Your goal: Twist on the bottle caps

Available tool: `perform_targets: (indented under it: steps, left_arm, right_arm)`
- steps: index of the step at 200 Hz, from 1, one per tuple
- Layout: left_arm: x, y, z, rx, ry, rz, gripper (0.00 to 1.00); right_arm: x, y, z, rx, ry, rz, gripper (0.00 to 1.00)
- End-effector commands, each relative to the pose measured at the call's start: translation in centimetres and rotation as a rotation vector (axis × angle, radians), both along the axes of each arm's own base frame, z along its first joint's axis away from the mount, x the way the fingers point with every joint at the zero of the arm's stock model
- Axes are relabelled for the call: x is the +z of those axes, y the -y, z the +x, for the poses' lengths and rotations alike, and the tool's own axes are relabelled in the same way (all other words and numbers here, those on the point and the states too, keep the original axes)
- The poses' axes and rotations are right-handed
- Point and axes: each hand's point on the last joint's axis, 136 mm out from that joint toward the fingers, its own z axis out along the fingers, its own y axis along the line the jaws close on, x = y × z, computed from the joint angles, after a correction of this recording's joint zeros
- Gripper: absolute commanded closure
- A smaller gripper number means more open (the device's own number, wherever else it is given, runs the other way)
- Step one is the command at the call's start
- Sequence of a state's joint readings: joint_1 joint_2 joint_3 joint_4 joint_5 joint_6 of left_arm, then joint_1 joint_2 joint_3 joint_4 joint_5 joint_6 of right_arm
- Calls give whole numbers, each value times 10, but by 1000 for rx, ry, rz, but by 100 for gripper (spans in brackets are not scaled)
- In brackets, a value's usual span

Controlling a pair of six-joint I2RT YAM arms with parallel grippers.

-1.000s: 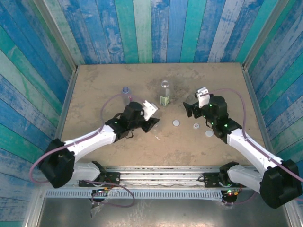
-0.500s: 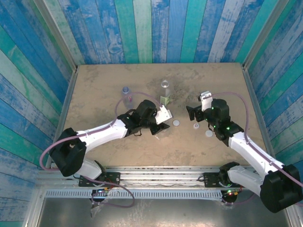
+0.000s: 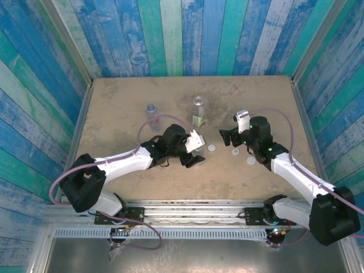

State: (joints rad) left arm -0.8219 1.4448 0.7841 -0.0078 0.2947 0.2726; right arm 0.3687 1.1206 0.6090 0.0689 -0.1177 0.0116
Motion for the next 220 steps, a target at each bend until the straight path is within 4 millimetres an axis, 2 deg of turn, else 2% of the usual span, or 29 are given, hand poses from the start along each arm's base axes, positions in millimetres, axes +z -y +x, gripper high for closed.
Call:
perform_targets:
  steps: [1, 11, 20, 33, 43, 48, 71, 87, 90, 94, 116, 134, 220]
  left_arm:
    - [17, -2, -2, 16, 37, -71, 7]
    - [20, -10, 1, 45, 60, -82, 0]
    - [24, -18, 5, 76, 71, -105, 6]
    - [30, -27, 6, 91, 88, -144, 6]
    - [27, -32, 4, 87, 102, -162, 6]
    - [35, -34, 2, 84, 129, -191, 6]
    - [43, -36, -4, 41, 167, -316, 6]
    - [40, -38, -9, -5, 202, -375, 6]
    - [45, -38, -10, -11, 227, -399, 6]
    - [39, -38, -9, -9, 225, -402, 6]
    - [32, -36, -5, -14, 234, -407, 6]
    - [31, -32, -13, -69, 255, -431, 6]
    - [-5, -20, -8, -128, 222, -421, 5]
  right_arm:
    - [11, -5, 2, 23, 7, 30, 0]
    - [11, -8, 1, 33, 3, 37, 0]
    - [10, -9, 0, 42, -4, 44, 0]
    - [9, -12, -1, 54, -8, 56, 0]
    - [7, -14, -2, 63, -14, 62, 0]
    - [6, -16, -2, 71, -18, 67, 0]
    - [3, -25, -3, 107, -35, 94, 0]
    - [5, -31, -3, 123, -32, 114, 0]
    - [6, -32, -3, 126, -30, 116, 0]
    - [7, -33, -3, 130, -28, 118, 0]
    - [14, -37, -2, 145, -17, 120, 0]
    - [19, -38, -2, 153, -5, 125, 0]
    - [21, -34, -10, 147, -2, 116, 0]
